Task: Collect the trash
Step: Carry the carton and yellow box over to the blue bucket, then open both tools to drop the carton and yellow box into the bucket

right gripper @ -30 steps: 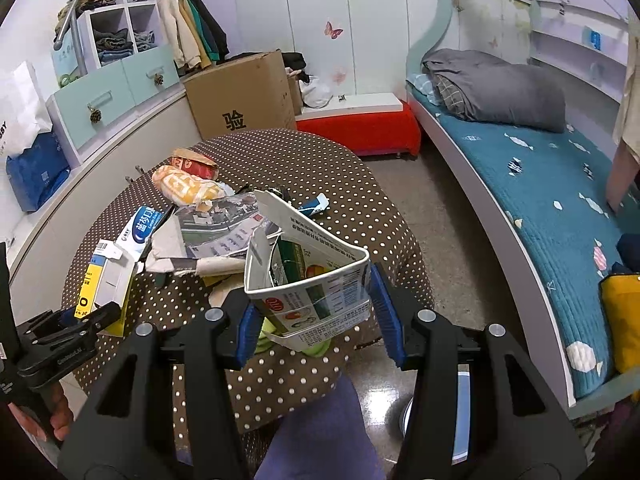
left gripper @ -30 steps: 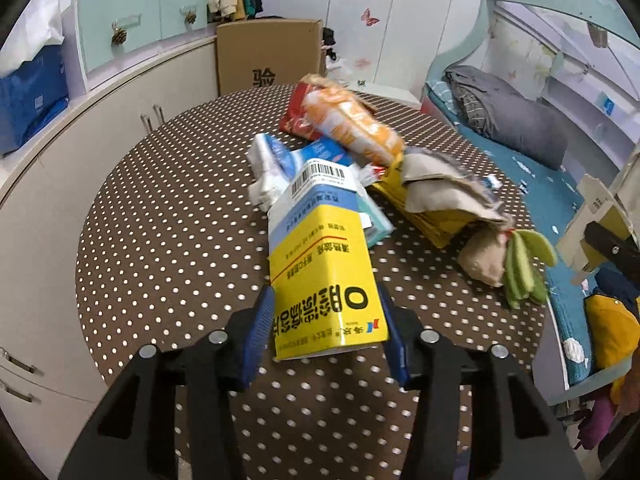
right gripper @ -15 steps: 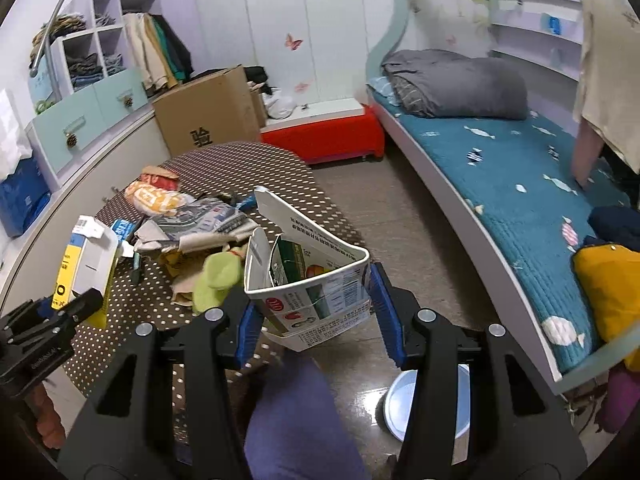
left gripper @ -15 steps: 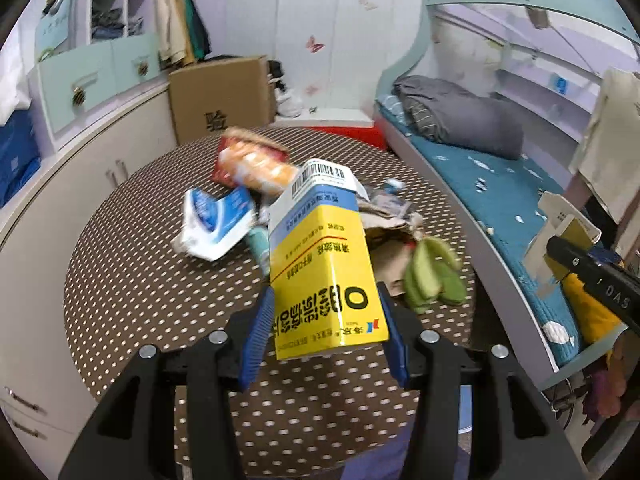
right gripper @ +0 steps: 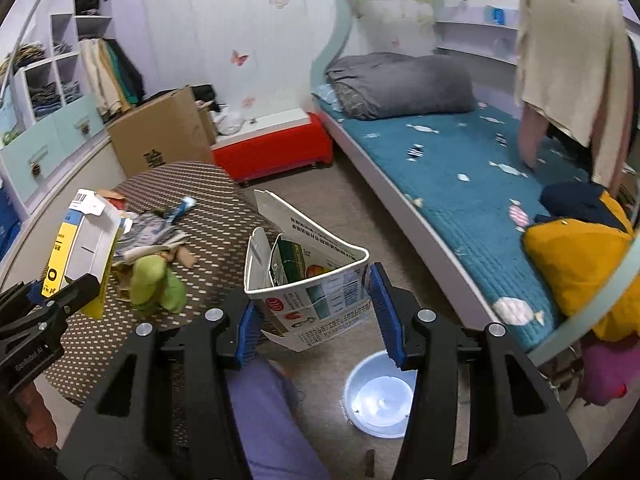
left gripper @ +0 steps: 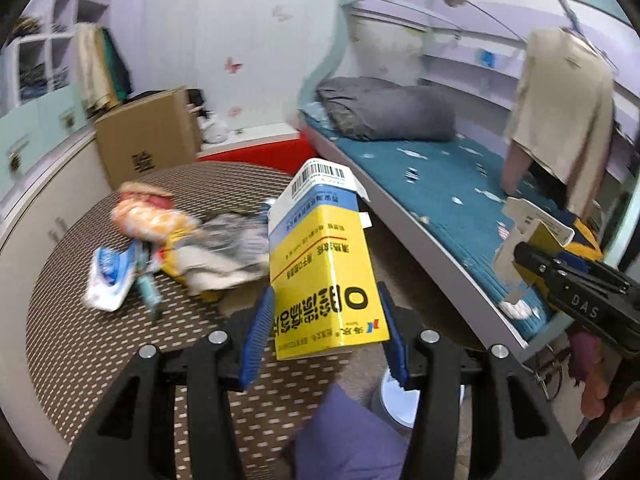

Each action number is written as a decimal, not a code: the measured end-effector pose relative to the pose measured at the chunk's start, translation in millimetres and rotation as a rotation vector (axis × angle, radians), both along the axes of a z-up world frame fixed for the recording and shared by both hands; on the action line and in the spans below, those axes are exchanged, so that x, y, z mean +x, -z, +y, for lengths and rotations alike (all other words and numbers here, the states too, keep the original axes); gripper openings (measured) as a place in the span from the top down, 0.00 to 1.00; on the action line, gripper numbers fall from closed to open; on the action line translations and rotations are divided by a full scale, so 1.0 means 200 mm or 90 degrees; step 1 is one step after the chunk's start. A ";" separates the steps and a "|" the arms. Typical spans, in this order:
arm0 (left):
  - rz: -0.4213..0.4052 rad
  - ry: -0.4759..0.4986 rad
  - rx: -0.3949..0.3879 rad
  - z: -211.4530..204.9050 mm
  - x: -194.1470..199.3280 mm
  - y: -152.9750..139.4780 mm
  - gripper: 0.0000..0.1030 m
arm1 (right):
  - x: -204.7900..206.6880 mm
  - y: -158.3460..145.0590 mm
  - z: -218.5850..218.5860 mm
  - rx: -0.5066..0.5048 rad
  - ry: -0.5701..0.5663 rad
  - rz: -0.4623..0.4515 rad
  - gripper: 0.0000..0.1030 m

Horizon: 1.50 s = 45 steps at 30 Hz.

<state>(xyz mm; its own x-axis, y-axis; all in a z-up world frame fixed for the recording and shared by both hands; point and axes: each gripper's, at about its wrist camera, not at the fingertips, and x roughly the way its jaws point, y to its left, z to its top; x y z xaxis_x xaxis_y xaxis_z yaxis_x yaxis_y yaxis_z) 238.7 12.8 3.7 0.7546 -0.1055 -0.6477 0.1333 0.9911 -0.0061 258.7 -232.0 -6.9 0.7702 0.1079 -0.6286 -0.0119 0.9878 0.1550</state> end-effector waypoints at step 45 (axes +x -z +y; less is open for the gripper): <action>0.291 0.224 0.109 -0.96 0.39 0.97 0.15 | -0.03 0.95 -0.67 0.045 0.231 0.350 0.52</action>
